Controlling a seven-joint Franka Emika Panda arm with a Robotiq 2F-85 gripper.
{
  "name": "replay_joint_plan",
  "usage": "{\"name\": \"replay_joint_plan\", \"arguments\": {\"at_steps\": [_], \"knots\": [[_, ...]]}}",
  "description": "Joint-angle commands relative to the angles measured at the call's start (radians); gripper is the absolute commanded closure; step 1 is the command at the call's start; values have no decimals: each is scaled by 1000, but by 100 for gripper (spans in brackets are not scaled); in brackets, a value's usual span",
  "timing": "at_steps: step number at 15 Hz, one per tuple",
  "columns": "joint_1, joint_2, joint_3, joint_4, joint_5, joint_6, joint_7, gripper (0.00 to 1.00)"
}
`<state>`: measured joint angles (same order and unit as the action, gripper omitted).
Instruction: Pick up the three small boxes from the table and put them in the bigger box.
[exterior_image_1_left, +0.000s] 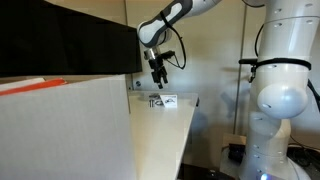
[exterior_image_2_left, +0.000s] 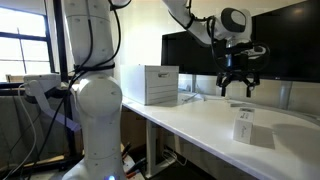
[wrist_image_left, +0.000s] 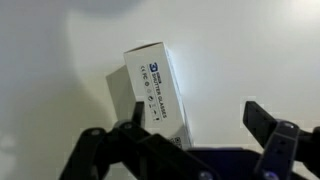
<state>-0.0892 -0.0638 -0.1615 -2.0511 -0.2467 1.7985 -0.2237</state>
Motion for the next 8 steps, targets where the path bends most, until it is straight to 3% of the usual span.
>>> {"name": "replay_joint_plan", "arguments": {"at_steps": [1,8], "knots": [[-33,28,-10,-4,31,40,12,0],[-83,74,-50,5,25,79,-10,0]]}}
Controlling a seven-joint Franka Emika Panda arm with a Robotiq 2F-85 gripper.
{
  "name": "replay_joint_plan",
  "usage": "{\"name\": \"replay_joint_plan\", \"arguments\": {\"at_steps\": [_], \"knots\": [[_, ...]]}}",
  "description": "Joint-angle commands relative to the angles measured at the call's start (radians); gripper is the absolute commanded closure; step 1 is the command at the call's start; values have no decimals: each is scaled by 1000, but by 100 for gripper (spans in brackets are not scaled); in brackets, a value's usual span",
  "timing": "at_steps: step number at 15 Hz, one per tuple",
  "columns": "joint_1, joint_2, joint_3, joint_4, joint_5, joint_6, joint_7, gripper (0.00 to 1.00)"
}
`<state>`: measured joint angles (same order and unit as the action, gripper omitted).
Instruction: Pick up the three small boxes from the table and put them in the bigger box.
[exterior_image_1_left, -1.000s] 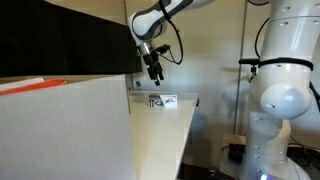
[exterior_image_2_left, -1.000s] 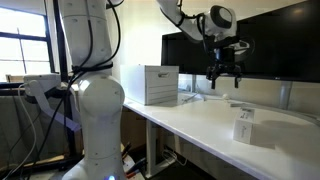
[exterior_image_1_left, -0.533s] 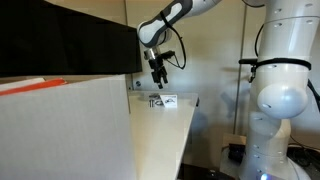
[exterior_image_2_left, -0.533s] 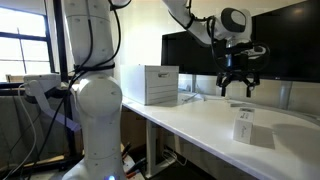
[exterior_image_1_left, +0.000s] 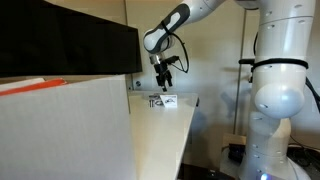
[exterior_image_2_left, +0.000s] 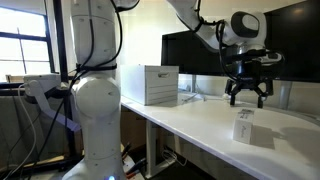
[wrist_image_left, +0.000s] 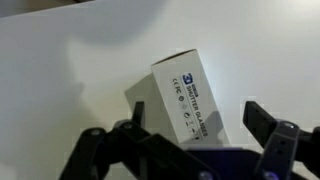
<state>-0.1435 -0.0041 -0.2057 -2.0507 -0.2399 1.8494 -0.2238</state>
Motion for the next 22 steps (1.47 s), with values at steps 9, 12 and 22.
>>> {"name": "replay_joint_plan", "arguments": {"at_steps": [9,12,22], "knots": [[-51,38,-19,-10,24,18,-51,0],[-48,34,-12,-24,28,14,-68,0],[-34,36,22,-56,21,8,-99,0]]}}
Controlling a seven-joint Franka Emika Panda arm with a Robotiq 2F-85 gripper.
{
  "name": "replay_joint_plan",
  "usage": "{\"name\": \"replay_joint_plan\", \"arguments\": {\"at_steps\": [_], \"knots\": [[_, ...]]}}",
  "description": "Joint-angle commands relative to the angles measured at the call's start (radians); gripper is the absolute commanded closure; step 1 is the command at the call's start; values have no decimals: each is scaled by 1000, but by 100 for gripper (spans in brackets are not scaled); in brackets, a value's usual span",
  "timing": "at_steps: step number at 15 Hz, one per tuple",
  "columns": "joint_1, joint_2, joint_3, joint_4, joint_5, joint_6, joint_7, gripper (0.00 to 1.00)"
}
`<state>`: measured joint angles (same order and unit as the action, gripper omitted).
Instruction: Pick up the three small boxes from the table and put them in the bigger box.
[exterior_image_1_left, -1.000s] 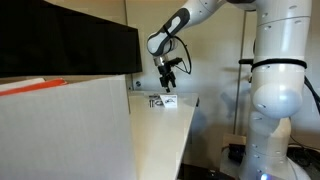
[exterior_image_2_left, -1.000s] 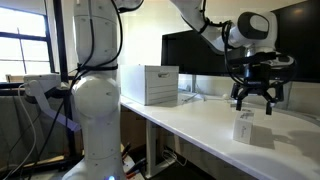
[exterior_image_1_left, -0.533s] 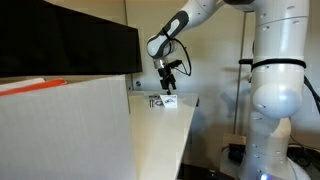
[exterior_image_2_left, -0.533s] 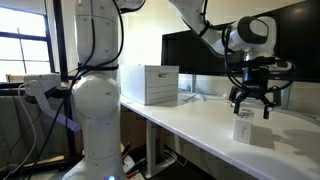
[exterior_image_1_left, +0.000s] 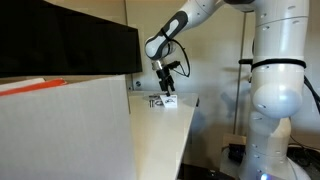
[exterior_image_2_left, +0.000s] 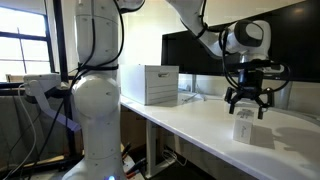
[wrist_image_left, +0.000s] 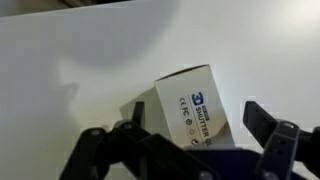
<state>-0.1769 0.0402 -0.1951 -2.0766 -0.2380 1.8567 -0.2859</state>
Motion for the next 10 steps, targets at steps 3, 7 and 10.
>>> {"name": "replay_joint_plan", "arguments": {"at_steps": [3,7,10], "knots": [[6,4,22,-40,14,1,-32,0],[7,24,29,-40,10,-1,-26,0],[8,39,31,-35,11,-4,-24,0]]}}
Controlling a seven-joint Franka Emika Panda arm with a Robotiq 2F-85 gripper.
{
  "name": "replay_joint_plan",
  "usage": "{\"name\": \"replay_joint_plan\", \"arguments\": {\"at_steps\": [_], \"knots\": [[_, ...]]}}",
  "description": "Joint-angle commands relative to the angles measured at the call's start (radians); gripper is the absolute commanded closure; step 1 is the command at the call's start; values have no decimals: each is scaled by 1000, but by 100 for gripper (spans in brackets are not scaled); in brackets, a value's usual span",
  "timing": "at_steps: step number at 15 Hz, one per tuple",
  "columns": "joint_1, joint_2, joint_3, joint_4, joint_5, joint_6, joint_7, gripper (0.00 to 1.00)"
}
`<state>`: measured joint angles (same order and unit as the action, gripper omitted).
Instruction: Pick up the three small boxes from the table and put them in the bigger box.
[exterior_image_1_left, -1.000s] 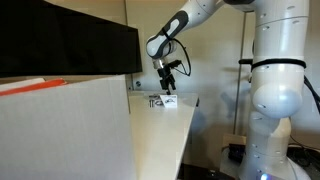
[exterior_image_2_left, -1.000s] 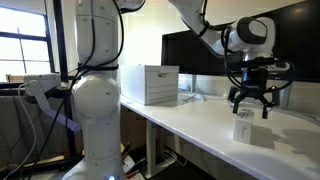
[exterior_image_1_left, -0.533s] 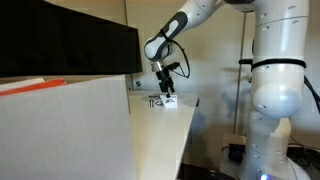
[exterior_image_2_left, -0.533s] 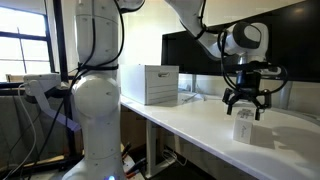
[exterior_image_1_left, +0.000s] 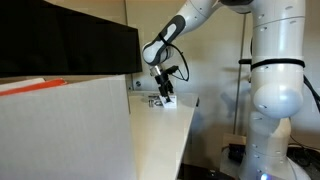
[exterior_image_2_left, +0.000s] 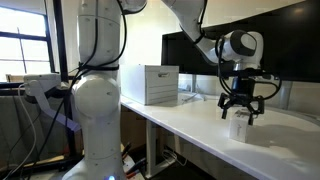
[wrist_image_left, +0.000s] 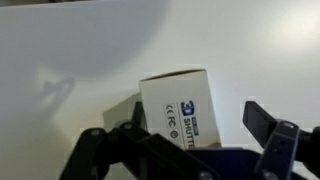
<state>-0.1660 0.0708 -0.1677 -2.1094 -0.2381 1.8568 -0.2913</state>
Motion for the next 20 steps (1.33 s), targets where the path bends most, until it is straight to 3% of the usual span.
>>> {"name": "replay_joint_plan", "arguments": {"at_steps": [1,3,4,5,11,20], "knots": [[-2,15,6,0,12,-5,-17,0],[-2,24,8,2,14,-1,-12,0],[-1,28,10,4,14,1,-12,25],[0,31,13,7,13,-2,-8,26],[4,36,23,38,0,-5,15,66],[46,-31,59,78,-5,-90,8,69]]}}
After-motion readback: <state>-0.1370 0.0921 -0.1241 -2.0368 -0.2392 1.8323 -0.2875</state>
